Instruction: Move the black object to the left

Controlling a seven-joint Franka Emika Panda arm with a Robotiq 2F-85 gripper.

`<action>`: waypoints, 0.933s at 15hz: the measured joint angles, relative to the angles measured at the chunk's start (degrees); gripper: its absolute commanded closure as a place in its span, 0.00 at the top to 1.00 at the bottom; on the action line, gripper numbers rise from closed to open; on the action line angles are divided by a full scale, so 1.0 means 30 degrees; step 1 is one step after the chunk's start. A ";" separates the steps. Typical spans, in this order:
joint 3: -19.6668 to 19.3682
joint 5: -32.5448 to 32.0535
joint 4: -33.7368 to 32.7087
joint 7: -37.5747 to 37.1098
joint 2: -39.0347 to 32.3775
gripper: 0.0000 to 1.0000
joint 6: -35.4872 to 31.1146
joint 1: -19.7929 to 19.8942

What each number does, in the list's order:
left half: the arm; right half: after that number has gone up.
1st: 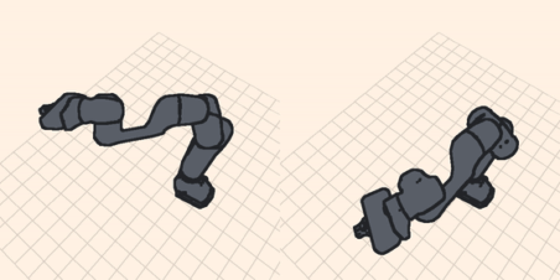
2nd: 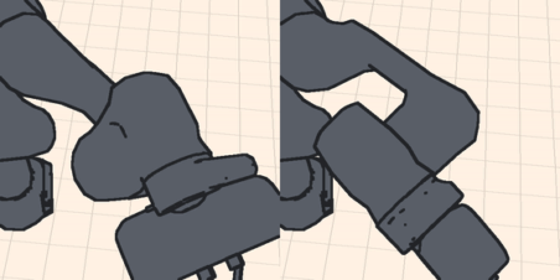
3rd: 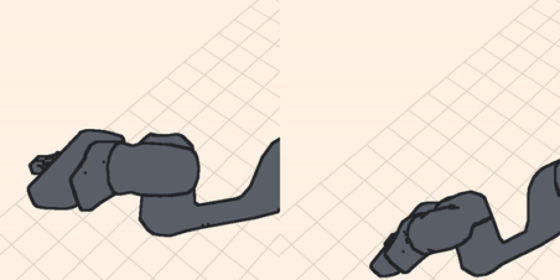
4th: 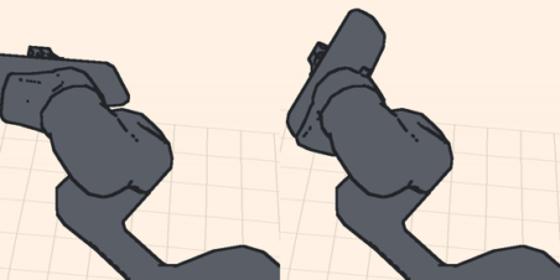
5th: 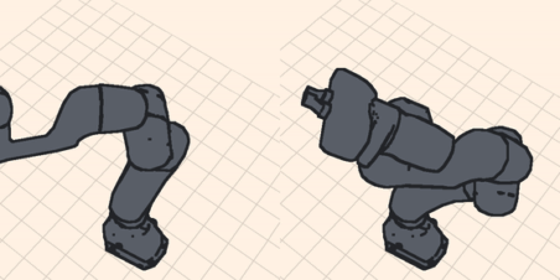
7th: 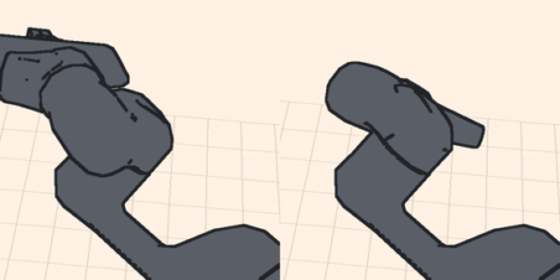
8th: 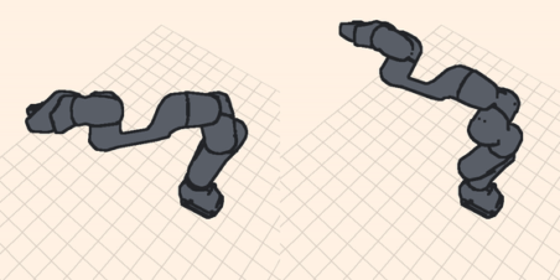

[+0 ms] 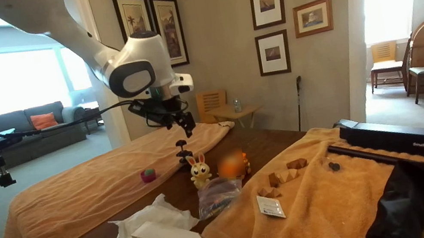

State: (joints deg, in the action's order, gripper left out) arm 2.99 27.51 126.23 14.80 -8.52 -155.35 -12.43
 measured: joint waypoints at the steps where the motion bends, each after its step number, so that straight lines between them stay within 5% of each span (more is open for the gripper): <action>1: 0.0001 -0.0006 -0.0032 0.0000 0.0000 1.00 0.0000 0.0015; 9: 0.2381 0.0630 -0.0329 0.2318 -0.0316 1.00 0.1145 0.1716; 14: 0.2643 -0.1987 -0.2205 0.2603 -0.1826 1.00 0.2645 0.1724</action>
State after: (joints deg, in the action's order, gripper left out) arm 10.92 21.55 119.61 22.61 -14.00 -147.42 -7.26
